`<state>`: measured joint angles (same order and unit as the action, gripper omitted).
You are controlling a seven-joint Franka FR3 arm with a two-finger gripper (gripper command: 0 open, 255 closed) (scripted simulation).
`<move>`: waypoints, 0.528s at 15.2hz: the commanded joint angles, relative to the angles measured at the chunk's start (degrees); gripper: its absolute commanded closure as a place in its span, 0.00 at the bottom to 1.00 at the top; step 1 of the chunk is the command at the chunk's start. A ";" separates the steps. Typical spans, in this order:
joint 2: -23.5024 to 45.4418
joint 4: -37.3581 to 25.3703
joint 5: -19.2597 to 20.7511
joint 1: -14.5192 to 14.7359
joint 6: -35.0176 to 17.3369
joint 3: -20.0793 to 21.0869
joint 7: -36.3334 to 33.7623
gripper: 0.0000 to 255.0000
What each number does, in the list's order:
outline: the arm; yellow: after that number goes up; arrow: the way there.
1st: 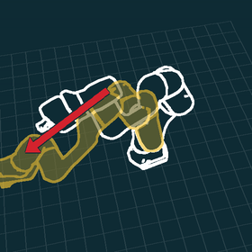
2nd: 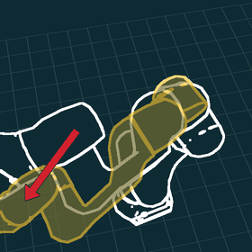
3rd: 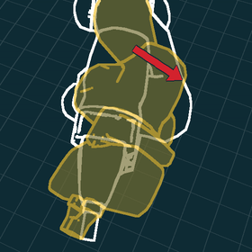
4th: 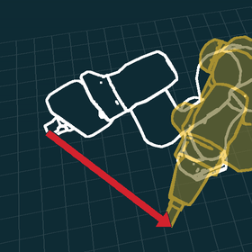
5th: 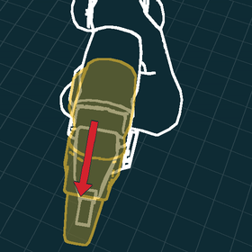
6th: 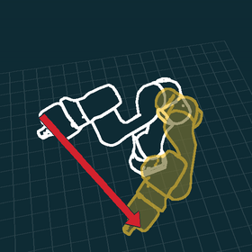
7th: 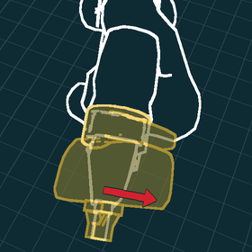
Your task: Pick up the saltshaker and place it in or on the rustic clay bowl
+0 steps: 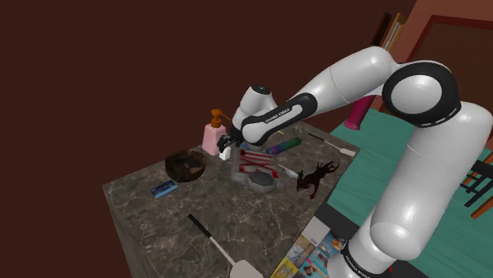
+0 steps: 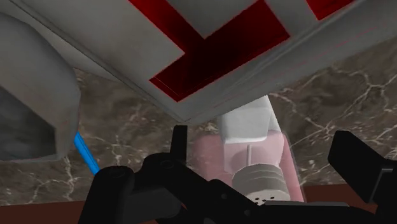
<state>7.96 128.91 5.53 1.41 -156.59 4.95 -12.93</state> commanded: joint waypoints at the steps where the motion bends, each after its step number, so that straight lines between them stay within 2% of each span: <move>1: 1.63 -0.56 0.38 0.04 -1.17 -0.14 -0.22 0.00; 5: 5.26 -1.70 1.38 0.30 -3.64 -0.59 -0.97 0.00; 8: 5.26 -1.71 1.37 0.32 -3.63 -0.62 -0.96 0.00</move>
<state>12.38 126.80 6.87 1.64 -160.29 4.28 -13.83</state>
